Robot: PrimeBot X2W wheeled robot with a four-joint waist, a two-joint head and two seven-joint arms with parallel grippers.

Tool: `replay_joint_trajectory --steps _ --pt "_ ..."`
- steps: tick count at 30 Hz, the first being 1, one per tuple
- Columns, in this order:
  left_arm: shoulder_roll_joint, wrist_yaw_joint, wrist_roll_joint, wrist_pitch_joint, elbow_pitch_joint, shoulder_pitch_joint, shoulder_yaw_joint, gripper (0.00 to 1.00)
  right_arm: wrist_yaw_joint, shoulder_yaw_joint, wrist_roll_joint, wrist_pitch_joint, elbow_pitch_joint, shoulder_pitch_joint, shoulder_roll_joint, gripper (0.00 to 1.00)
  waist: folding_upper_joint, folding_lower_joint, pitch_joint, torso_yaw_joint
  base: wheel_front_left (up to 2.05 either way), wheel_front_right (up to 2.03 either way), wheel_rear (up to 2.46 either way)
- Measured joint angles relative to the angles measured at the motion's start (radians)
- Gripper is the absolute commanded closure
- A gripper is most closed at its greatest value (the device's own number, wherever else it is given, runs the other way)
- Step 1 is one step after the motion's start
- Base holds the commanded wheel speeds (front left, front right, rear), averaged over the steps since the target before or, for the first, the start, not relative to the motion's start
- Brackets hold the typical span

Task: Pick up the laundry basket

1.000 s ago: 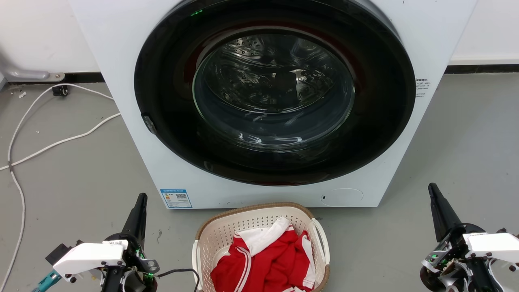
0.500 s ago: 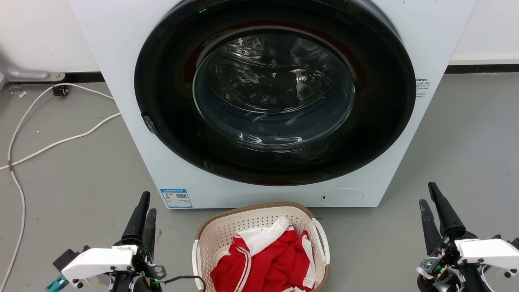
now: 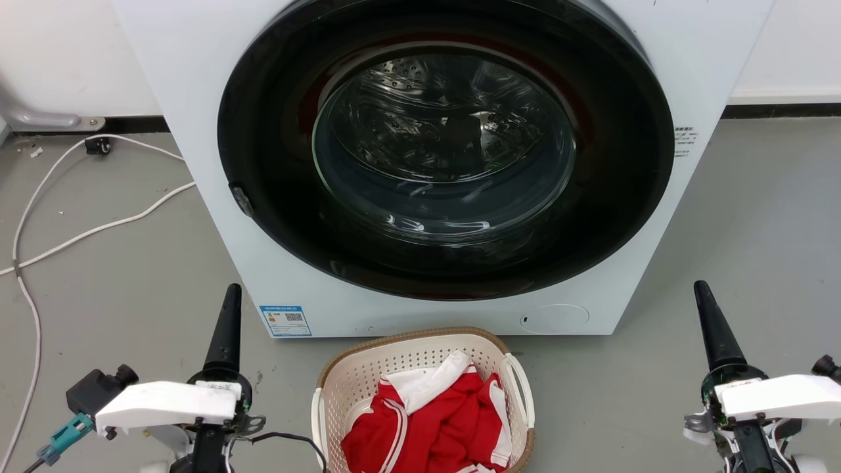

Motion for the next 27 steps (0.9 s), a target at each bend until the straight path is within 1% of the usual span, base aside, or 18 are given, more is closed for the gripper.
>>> replay_joint_trajectory --steps 9,16,17,27 --pt "0.000 0.000 0.184 -0.035 -0.021 0.000 -0.025 0.00 0.000 0.018 -0.203 -0.033 -0.034 0.013 0.001 0.00 0.0000 0.0000 -0.001 0.002 0.00 0.00 0.00" --pt "0.000 0.013 0.298 -0.058 -0.019 0.000 -0.035 0.00 0.000 0.033 -0.343 -0.054 -0.043 0.027 0.001 0.00 0.0000 0.0000 -0.004 0.004 0.00 0.00 0.00" --pt "0.000 0.013 0.330 -0.063 -0.016 0.000 -0.041 0.00 0.000 0.035 -0.377 -0.058 -0.043 0.031 0.001 0.00 0.0000 0.0000 -0.004 0.005 0.00 0.00 0.00" --pt "0.000 0.018 0.503 -0.096 0.001 0.000 -0.061 0.00 0.000 0.042 -0.552 -0.068 -0.052 0.032 0.002 0.00 0.0000 0.0000 -0.006 0.006 0.00 0.00 0.00"
